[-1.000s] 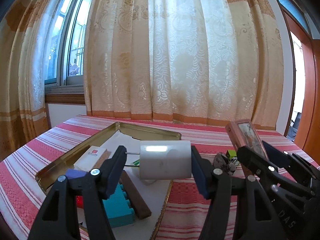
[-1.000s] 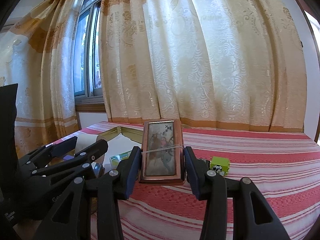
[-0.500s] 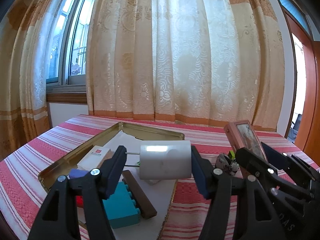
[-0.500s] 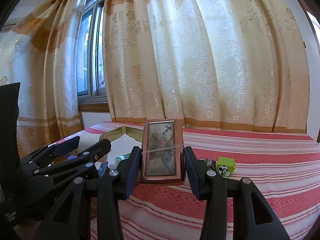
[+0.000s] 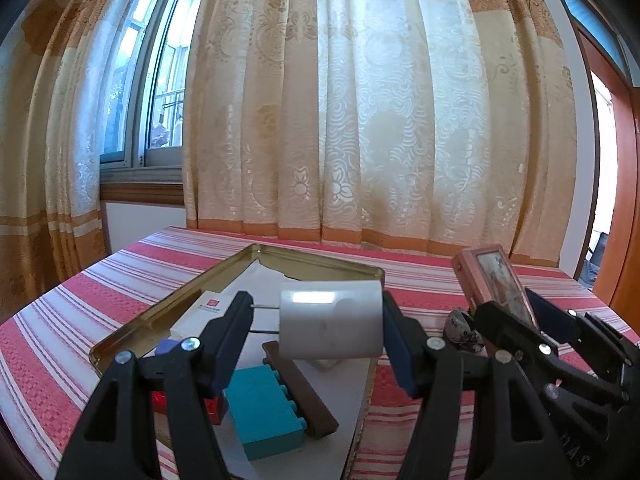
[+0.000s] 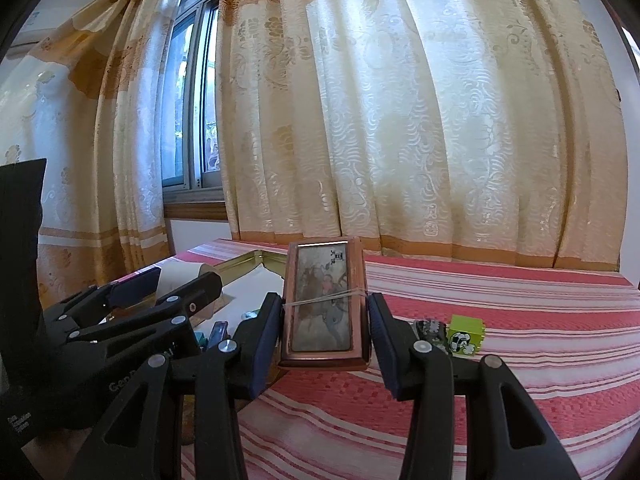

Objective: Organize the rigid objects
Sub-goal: 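Lower the white block into the tray with the left tool while the right tool lowers the picture box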

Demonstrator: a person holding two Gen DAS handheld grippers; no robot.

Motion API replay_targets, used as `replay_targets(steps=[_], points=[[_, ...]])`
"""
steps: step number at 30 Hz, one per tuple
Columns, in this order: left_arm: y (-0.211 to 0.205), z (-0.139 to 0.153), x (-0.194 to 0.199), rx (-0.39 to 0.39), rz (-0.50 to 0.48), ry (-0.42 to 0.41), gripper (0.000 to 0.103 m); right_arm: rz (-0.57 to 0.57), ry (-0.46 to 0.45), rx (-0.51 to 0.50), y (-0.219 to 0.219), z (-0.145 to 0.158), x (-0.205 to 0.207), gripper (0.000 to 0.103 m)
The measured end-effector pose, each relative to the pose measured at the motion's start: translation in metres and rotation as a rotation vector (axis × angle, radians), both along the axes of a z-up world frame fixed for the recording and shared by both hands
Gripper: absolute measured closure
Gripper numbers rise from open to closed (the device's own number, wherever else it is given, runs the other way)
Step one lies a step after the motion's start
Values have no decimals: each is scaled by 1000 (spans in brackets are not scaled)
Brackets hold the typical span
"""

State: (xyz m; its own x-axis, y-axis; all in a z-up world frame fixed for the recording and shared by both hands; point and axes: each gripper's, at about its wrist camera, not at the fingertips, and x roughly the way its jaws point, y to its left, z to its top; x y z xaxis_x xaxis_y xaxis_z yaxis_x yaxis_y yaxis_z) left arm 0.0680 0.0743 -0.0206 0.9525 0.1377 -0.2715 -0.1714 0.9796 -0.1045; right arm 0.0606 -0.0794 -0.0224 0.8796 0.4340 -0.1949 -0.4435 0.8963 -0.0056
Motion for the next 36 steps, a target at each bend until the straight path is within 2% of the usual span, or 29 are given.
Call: replay_targets(steps=[31, 36], points=[[23, -2, -4, -35, 28, 10, 40, 52, 5, -22, 24, -1, 1, 56], [31, -3, -3, -61, 32, 20, 40, 65, 16, -25, 29, -1, 4, 56]])
